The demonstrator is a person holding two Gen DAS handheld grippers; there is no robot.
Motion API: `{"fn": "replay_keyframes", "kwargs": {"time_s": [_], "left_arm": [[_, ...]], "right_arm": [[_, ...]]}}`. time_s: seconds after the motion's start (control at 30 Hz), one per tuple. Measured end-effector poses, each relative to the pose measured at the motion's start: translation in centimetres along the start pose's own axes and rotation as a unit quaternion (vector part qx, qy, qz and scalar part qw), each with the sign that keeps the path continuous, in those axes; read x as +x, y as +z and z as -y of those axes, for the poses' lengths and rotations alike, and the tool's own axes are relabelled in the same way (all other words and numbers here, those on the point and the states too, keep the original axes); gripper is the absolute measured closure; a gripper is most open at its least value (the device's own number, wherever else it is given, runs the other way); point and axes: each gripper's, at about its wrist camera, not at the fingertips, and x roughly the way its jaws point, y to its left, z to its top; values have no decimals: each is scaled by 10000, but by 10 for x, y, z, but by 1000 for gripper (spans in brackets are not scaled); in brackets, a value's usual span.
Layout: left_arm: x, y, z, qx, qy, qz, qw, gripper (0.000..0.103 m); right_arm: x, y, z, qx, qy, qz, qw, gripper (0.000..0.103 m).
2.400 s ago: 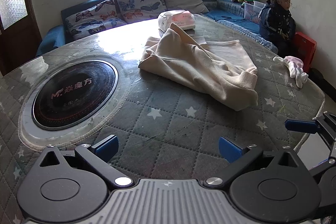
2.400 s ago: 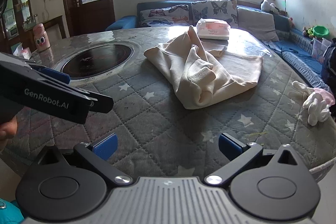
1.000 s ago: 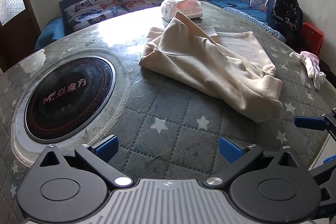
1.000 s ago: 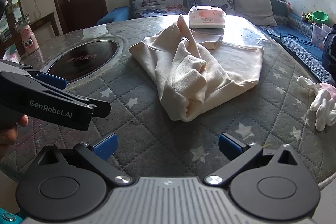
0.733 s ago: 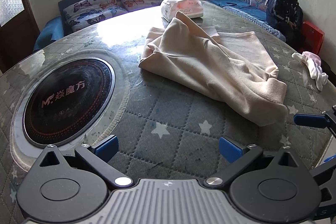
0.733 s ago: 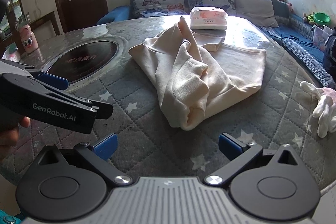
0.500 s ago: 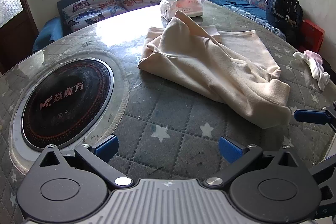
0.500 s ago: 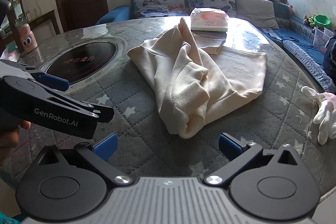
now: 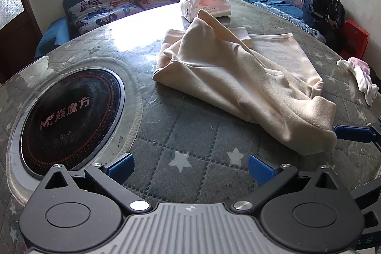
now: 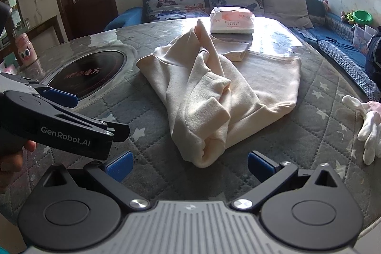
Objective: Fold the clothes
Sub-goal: 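Move both grippers toward the crumpled cream sweatshirt on the table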
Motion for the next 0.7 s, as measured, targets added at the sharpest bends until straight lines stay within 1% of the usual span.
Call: {"fn": "replay_keyframes", "kwargs": {"time_s": [0.7], "left_arm": [[8,19,9,144,18,30,9999,0]], "right_arm": [[5,12,11,-30,-61,73,10000,0]]}}
